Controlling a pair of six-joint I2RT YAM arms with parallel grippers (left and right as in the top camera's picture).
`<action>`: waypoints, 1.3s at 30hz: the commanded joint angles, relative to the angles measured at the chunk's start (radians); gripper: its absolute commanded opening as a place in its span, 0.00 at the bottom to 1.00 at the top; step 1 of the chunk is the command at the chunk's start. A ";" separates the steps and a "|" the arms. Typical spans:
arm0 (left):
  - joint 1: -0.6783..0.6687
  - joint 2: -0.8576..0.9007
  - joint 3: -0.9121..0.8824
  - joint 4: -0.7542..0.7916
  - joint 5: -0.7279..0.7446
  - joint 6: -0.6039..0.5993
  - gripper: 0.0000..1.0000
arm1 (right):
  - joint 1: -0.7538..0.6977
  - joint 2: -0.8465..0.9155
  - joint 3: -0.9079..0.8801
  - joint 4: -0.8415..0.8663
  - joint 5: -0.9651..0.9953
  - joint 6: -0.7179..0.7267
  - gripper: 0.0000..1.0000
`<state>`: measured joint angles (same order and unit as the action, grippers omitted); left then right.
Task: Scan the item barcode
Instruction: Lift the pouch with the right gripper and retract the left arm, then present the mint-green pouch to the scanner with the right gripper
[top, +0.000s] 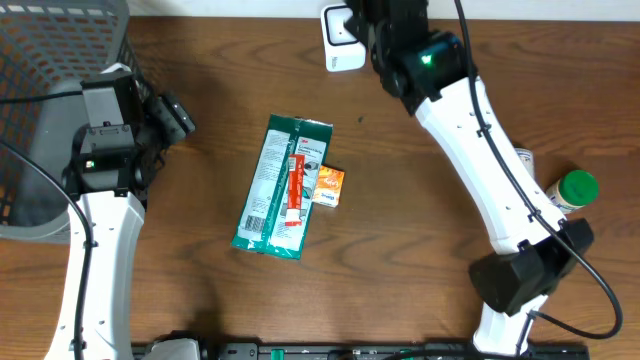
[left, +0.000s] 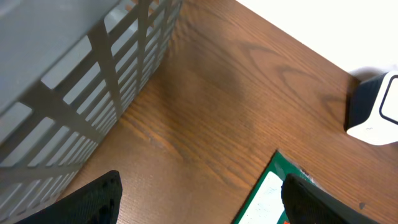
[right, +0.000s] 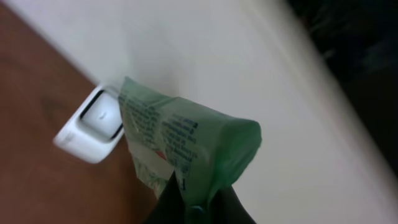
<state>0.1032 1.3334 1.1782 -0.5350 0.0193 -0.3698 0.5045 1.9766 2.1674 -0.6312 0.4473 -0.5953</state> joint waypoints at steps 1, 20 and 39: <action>0.004 0.007 0.011 0.001 -0.009 0.002 0.83 | 0.009 0.058 0.124 0.000 0.116 -0.118 0.01; 0.004 0.007 0.011 0.001 -0.009 0.002 0.83 | 0.079 0.499 0.135 0.490 0.479 -0.499 0.01; 0.004 0.007 0.011 0.001 -0.009 0.002 0.84 | 0.093 0.689 0.135 0.483 0.520 -0.649 0.01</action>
<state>0.1032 1.3342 1.1782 -0.5346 0.0193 -0.3695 0.5880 2.6694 2.2967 -0.1047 0.9657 -1.2797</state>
